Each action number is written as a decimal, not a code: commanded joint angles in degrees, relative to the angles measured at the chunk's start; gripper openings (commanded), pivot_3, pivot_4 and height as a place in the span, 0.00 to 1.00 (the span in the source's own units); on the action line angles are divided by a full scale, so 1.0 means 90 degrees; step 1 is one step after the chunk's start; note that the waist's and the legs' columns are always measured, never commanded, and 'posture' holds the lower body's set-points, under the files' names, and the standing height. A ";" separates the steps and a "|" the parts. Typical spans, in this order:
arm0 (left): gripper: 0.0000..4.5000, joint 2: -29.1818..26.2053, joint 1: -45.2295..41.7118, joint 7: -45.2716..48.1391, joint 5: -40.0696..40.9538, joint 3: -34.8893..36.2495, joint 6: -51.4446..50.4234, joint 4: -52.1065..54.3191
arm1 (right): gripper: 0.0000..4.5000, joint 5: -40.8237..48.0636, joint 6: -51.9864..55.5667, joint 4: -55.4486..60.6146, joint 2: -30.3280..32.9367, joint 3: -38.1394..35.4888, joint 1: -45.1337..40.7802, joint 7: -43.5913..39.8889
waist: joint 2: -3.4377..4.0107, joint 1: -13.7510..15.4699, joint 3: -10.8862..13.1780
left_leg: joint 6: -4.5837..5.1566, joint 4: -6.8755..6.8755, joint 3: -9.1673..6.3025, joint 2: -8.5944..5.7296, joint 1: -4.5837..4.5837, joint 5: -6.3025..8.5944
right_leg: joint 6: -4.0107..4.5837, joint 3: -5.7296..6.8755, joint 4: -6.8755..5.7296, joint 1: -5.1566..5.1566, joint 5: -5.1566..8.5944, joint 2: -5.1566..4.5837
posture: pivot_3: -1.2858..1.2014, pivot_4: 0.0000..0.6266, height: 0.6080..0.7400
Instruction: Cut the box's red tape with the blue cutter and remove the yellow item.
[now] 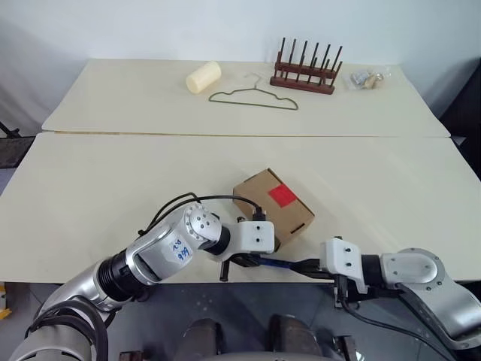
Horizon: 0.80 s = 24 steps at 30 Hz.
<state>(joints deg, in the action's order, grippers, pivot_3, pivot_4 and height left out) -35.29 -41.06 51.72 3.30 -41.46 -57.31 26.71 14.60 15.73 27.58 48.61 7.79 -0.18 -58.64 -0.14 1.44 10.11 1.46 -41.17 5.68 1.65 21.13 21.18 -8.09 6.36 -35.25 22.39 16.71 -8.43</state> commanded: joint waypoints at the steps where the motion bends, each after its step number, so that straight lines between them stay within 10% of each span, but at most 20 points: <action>1: 0.09 -0.0214 0.0107 -0.0306 -0.0319 -0.0036 -0.0267 -0.0103 | 0.00 -0.0067 -0.0110 -0.0131 -0.0100 0.0056 -0.0216 0.0010 | 0.0000 -0.0001 0.0000 | 0.0000 -0.0001 0.0000 0.0000 0.0001 0.0000 | 0.0000 0.0000 -0.0002 0.0001 0.0000 0.0000 | 0.52 0.24 1.00; 24: 0.09 -0.0237 0.0164 -0.0424 -0.0225 -0.0046 -0.0327 -0.0021 | 0.00 -0.0689 -0.0556 -0.0900 -0.0330 0.0748 -0.0573 -0.0267 | -0.0002 -0.0010 -0.0001 | -0.0001 0.0005 0.0000 0.0003 -0.0002 0.0000 | 0.0001 -0.0001 -0.0028 0.0006 0.0001 0.0000 | 0.52 0.24 1.00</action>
<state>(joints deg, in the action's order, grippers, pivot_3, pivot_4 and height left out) -36.61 -40.16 49.29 2.87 -41.50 -58.05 28.87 10.00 10.91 20.21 46.01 11.81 -6.25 -59.97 -0.16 1.35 10.10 1.46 -41.12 5.68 1.68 21.10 21.18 -8.08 6.35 -35.50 22.44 16.72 -8.42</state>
